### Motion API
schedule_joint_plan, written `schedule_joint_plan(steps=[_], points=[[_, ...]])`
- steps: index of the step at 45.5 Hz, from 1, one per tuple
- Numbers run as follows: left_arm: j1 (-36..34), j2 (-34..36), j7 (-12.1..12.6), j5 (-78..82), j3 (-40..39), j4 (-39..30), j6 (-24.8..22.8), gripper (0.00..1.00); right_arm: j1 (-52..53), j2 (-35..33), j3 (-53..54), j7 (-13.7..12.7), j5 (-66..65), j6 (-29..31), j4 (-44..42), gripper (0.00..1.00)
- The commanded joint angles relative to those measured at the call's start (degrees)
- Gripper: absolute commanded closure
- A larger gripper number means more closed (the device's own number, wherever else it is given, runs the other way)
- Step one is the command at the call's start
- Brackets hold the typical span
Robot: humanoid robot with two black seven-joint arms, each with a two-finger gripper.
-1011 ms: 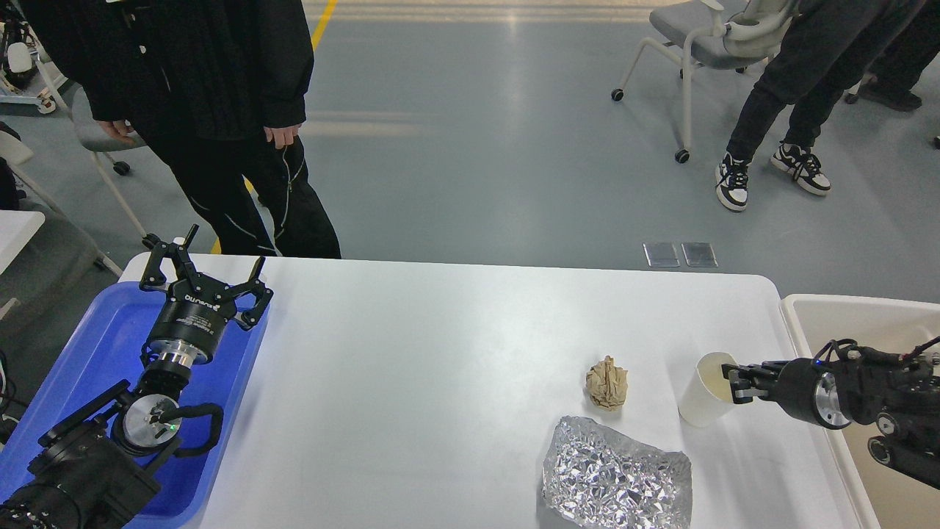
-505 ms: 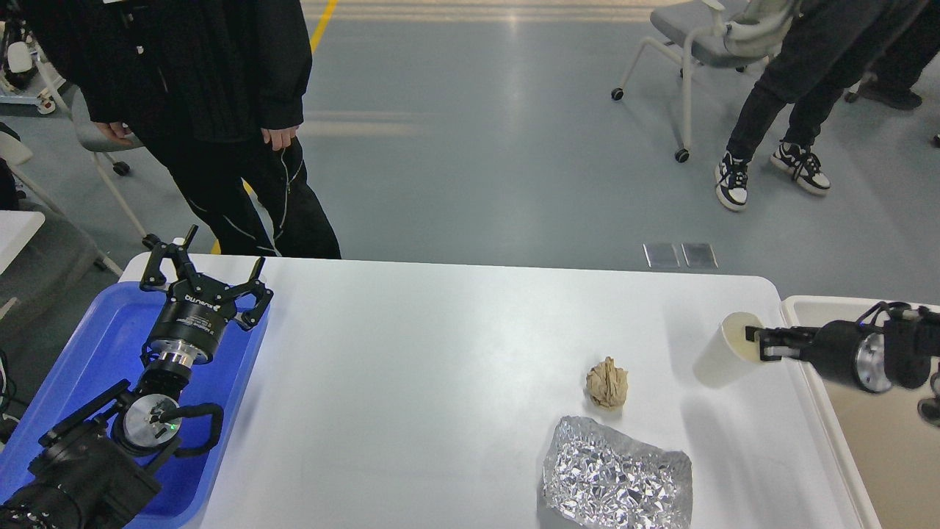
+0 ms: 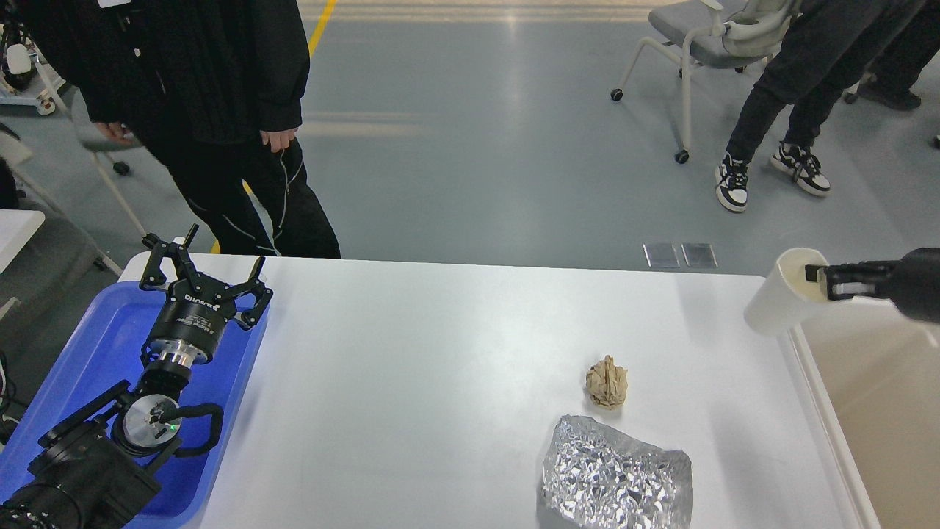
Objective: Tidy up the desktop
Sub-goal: 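Lift the paper cup and carry it toward the white bin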
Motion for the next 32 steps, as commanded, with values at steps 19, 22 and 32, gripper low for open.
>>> schedule_joint_plan(steps=[19, 22, 32], points=[[0.00, 0.00, 0.00, 0.00, -0.01, -0.06, 0.00, 0.00, 11.17, -6.07, -0.03, -0.06, -0.69, 9.60, 4.60, 1.00], [0.00, 0.00, 0.00, 0.00, -0.01, 0.03, 0.00, 0.00, 10.99, -6.24, -0.03, -0.06, -0.69, 9.42, 4.34, 1.00], [0.00, 0.00, 0.00, 0.00, -0.01, 0.03, 0.00, 0.00, 7.83, -8.53, -0.03, 0.11, 0.28, 6.97, -2.68, 1.00]])
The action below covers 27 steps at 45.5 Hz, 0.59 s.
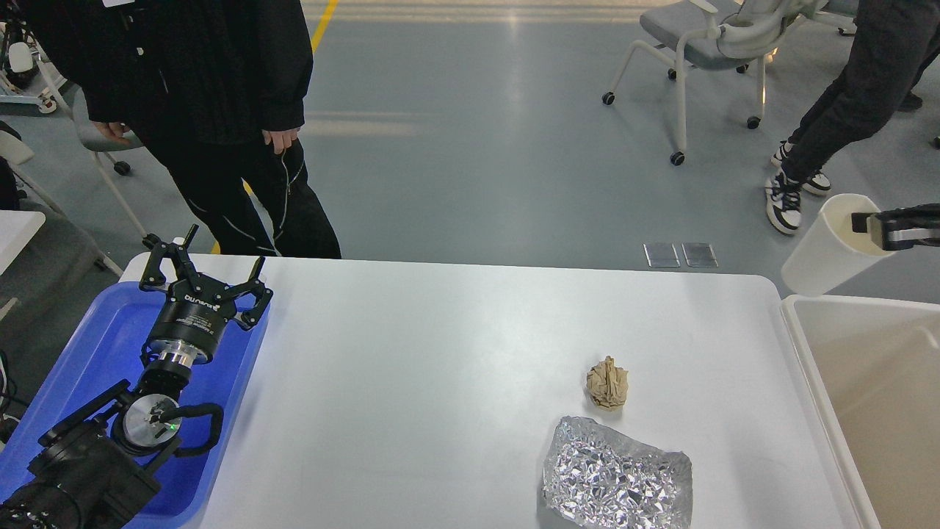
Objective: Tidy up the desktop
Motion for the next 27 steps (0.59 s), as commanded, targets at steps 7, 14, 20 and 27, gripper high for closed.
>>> schedule_joint_plan(steps=[7, 14, 20, 27], points=[[0.00, 0.00, 0.00, 0.00, 0.00, 0.03, 0.00, 0.00, -7.67, -1.94, -0.03, 2.78, 5.28, -4.81, -11.32, 1.00], [0.00, 0.00, 0.00, 0.00, 0.00, 0.03, 0.00, 0.00, -13.82, -0.45, 0.06, 4.54, 11.87, -7.70, -19.23, 1.00], [0.00, 0.00, 0.00, 0.00, 0.00, 0.03, 0.00, 0.00, -20.33, 3.06, 0.15, 5.69, 21.98, -10.52, -27.75, 1.00], [0.00, 0.00, 0.00, 0.00, 0.00, 0.03, 0.00, 0.00, -27.44, 6.40, 0.59, 6.83, 29.45, -13.15, -33.64, 1.00]])
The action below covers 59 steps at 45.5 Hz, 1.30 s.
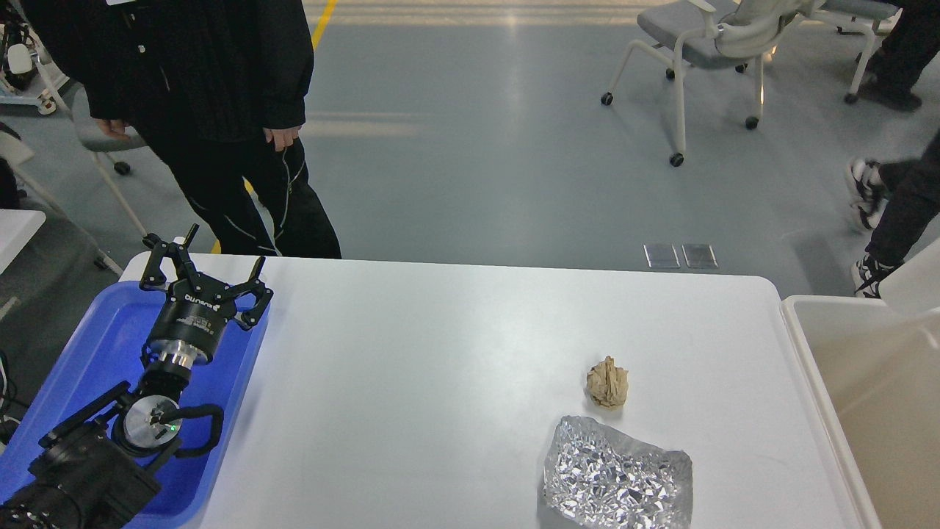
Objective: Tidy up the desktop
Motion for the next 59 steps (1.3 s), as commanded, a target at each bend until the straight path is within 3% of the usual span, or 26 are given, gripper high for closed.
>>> schedule_joint_plan(steps=[1, 7, 20, 27, 41, 59], points=[[-0.01, 0.00, 0.00, 0.01, 0.00, -0.08, 0.00, 0.00, -11.51, 5.04, 0.48, 2.30, 12.97, -4.86, -11.77, 1.00], [-0.01, 0.00, 0.00, 0.01, 0.00, 0.00, 0.00, 0.00, -17.05, 9.70, 0.75, 2.83, 19.73, -6.54, -18.71, 1.00], [-0.01, 0.00, 0.00, 0.01, 0.00, 0.00, 0.00, 0.00, -25.84, 24.02, 0.92, 4.94, 28.79, -6.10, -43.23, 1.00], [-0.01, 0.00, 0.00, 0.01, 0.00, 0.00, 0.00, 0.00, -28.30, 29.91, 0.92, 5.38, 30.11, -6.01, -50.88, 1.00], [-0.01, 0.00, 0.00, 0.01, 0.00, 0.00, 0.00, 0.00, -34.02, 40.55, 0.92, 4.50, 39.33, -6.80, -61.61, 1.00], [0.07, 0.00, 0.00, 0.01, 0.00, 0.00, 0.00, 0.00, -38.33, 46.36, 0.83, -0.95, 56.04, -14.71, -62.49, 1.00]])
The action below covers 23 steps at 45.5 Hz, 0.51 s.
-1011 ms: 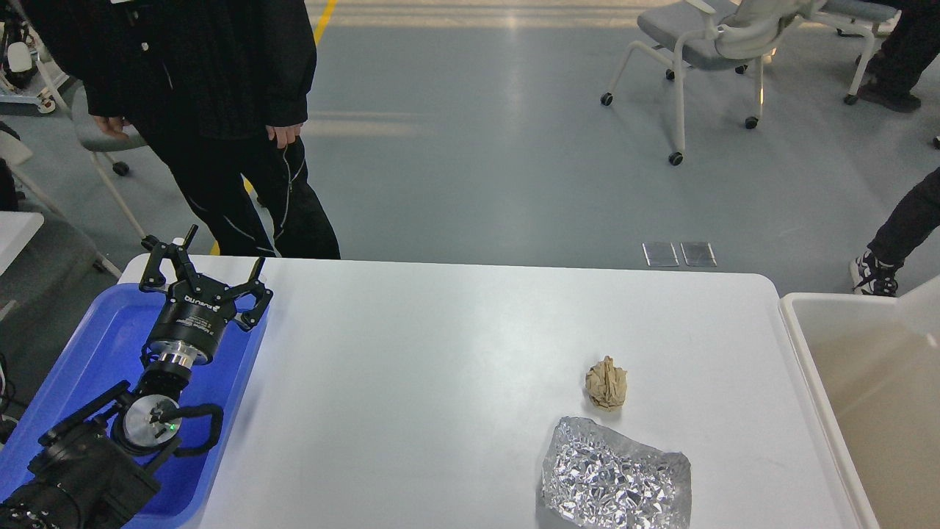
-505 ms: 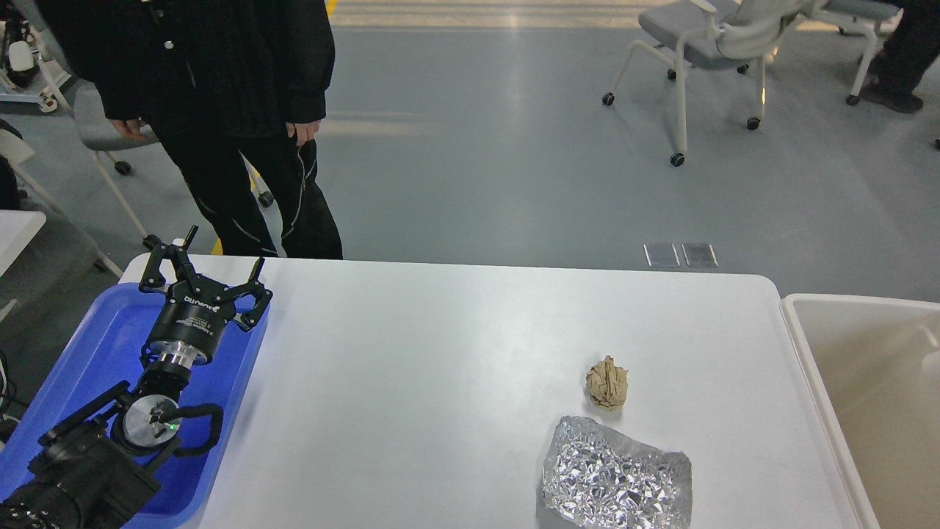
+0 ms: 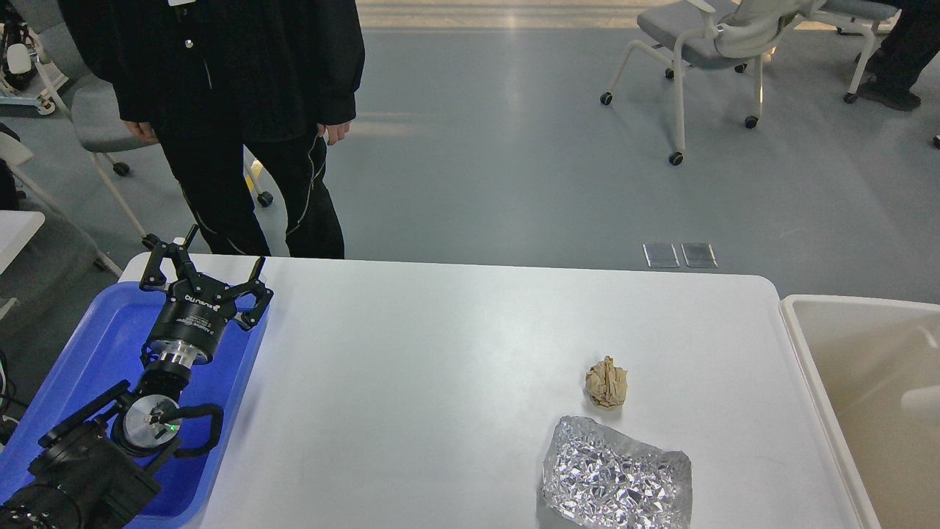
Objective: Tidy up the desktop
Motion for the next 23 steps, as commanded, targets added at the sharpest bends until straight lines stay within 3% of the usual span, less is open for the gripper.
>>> schedule_joint_plan(steps=[1, 21, 23], points=[[-0.04, 0.00, 0.00, 0.00, 0.00, 0.02, 0.00, 0.00, -2.46, 3.78, 0.06, -2.66, 9.20, -4.31, -1.59, 1.00], [-0.04, 0.00, 0.00, 0.00, 0.00, 0.02, 0.00, 0.00, -2.64, 4.31, 0.85, -2.92, 11.84, -4.66, -1.50, 1.00], [-0.04, 0.00, 0.00, 0.00, 0.00, 0.02, 0.00, 0.00, -2.64, 4.31, 1.55, -2.92, 11.85, -4.66, -1.50, 0.88]])
